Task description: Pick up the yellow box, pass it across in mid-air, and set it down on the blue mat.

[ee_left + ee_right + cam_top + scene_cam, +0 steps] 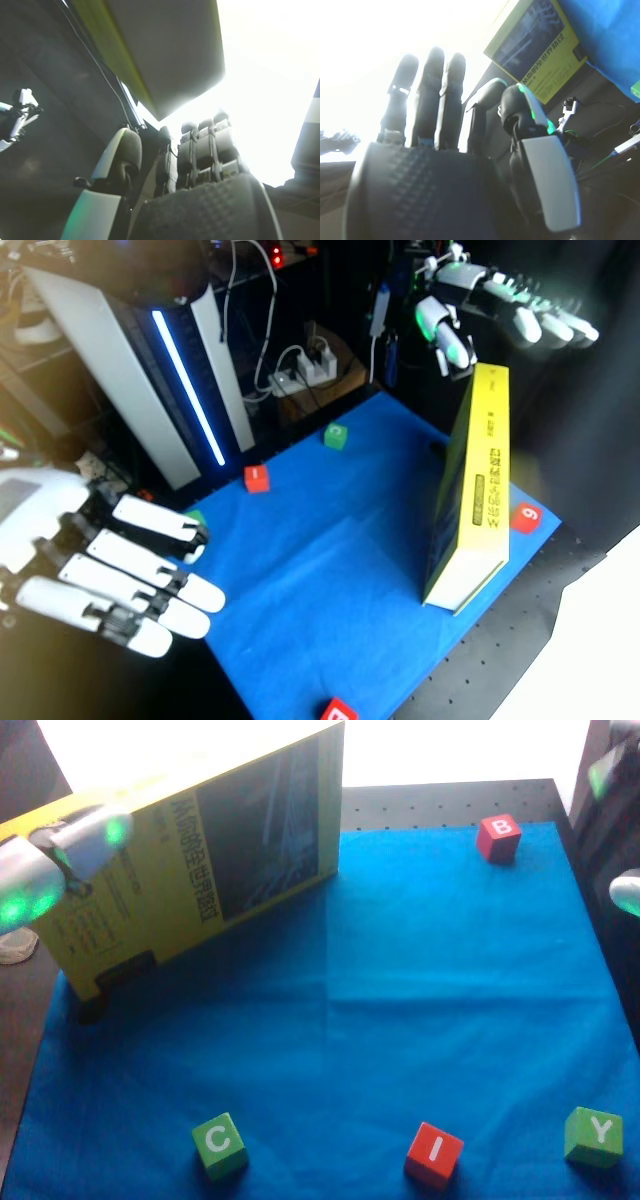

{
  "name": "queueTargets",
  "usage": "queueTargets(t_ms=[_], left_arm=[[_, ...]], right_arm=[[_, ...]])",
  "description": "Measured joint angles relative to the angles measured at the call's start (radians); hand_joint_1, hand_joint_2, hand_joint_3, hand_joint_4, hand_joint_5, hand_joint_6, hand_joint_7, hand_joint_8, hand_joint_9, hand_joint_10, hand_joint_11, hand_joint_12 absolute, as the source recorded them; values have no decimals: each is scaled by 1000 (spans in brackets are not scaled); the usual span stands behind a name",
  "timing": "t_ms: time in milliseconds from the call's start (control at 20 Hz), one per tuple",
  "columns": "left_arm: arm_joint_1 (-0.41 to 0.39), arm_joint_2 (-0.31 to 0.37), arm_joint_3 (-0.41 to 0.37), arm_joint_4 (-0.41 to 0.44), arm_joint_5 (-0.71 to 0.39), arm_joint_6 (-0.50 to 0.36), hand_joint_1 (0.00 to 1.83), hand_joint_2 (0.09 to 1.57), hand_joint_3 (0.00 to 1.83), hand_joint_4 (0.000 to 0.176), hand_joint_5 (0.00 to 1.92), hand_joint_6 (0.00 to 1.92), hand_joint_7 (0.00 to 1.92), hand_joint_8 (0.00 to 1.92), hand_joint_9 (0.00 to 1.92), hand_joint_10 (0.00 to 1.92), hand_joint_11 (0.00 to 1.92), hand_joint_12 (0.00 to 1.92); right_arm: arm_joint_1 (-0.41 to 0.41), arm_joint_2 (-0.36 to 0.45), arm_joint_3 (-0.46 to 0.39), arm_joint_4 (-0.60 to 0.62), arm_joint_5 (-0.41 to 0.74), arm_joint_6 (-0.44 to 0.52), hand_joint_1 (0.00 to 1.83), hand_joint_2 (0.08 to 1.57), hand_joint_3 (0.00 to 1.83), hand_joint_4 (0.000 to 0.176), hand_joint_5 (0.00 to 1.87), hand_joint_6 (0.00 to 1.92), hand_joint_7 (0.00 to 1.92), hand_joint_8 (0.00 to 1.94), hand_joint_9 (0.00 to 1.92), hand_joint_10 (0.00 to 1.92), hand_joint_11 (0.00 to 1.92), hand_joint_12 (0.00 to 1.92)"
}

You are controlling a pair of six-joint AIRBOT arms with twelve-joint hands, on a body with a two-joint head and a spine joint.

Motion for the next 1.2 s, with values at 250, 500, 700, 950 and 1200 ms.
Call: queueTargets(t_ms=[250, 500, 700, 950, 1200], left_arm=[[8, 0, -3, -5, 18, 2, 494, 1168, 0, 100, 0, 0, 0, 0, 0, 0, 0, 0], [-34, -54, 63, -71, 161, 4, 546, 1140, 0, 141, 0, 0, 0, 0, 0, 0, 0, 0], [-87, -101, 126, -108, 257, 10, 708, 1113, 0, 63, 0, 0, 0, 0, 0, 0, 5, 2], [-87, -105, 129, -122, 262, 7, 1116, 1021, 0, 0, 820, 1841, 968, 1865, 1126, 1885, 1237, 1913], [-84, -106, 124, -134, 254, 2, 1349, 1139, 8, 164, 1237, 1921, 1390, 1921, 1545, 1921, 1651, 1921]], right_arm=[[0, -10, 0, -3, -1, 0, 355, 1296, 4, 100, 0, 0, 0, 0, 0, 0, 0, 0], [0, -18, 0, -2, -2, 0, 283, 1296, 2, 107, 0, 0, 0, 0, 0, 0, 0, 0], [0, -20, 0, 1, -5, 0, 329, 1309, 3, 113, 0, 0, 0, 0, 0, 0, 0, 0], [0, -23, 0, 0, -8, 0, 374, 1303, 0, 129, 0, 0, 0, 0, 0, 0, 0, 0], [0, -23, 0, 3, -9, 0, 431, 1320, 4, 109, 0, 0, 0, 0, 0, 0, 0, 0]])
